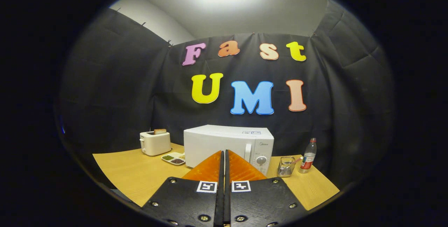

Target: Open the microwave, put the food inside, and close the microwave door.

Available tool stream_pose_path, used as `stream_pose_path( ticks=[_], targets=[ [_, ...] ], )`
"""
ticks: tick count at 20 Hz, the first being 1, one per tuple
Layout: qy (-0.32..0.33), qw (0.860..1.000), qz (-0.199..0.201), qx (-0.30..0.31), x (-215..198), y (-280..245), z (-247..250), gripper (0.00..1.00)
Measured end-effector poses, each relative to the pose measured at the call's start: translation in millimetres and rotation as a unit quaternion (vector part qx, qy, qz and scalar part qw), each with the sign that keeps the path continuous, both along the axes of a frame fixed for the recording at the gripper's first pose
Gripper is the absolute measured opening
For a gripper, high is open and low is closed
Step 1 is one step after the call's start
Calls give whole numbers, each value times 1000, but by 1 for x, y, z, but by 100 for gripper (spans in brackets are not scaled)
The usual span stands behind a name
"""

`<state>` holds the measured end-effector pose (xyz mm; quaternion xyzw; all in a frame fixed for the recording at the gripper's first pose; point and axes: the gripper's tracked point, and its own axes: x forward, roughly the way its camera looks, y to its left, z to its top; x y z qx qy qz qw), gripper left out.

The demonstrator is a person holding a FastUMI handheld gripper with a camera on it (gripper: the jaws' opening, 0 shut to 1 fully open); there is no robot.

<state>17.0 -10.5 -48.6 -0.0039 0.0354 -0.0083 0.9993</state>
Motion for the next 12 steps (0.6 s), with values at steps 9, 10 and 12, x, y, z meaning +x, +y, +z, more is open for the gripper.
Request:
stream_pose_path(
  ticks=[9,10,12],
  targets=[
    [-29,999,-24,-7,-64,-40,37,1],
    [-30,999,-39,-2,-69,-48,33,1],
    [-23,999,-35,-19,-71,-49,29,1]
  ],
)
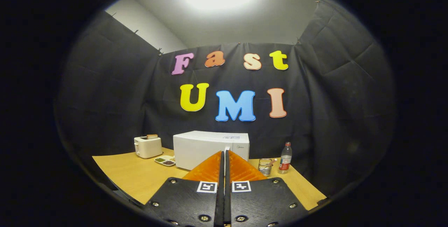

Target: Open the microwave, put the food inside, and close the microwave door.

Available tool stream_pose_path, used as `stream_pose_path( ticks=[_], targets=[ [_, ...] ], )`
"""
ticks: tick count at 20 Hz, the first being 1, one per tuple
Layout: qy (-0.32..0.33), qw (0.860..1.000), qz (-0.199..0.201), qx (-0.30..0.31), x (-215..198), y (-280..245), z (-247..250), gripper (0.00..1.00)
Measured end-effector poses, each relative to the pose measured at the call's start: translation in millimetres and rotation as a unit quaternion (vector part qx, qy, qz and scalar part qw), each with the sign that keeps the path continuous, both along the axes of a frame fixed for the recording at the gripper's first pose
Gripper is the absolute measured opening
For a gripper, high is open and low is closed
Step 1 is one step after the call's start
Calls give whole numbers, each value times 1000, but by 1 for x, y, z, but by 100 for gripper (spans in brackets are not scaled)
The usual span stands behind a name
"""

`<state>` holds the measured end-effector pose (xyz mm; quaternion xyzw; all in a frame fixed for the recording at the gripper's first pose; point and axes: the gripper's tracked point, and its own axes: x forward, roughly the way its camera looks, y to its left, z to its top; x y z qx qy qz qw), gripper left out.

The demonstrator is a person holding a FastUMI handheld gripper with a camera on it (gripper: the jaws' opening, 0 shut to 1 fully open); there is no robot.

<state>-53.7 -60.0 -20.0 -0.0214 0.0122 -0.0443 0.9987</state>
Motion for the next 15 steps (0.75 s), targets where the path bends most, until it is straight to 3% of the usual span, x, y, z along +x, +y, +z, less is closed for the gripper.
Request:
stream_pose_path(
  ticks=[2,5,6,9,15],
  targets=[
    [-3,1000,-21,-4,-1,-13,0,1],
    [-1,1000,1,20,1,-6,-2,40],
    [3,999,2,33,-1,-6,-3,44],
    [16,999,-2,40,-5,-6,-3,99],
    [25,1000,12,12,-4,7,-8,99]
  ],
)
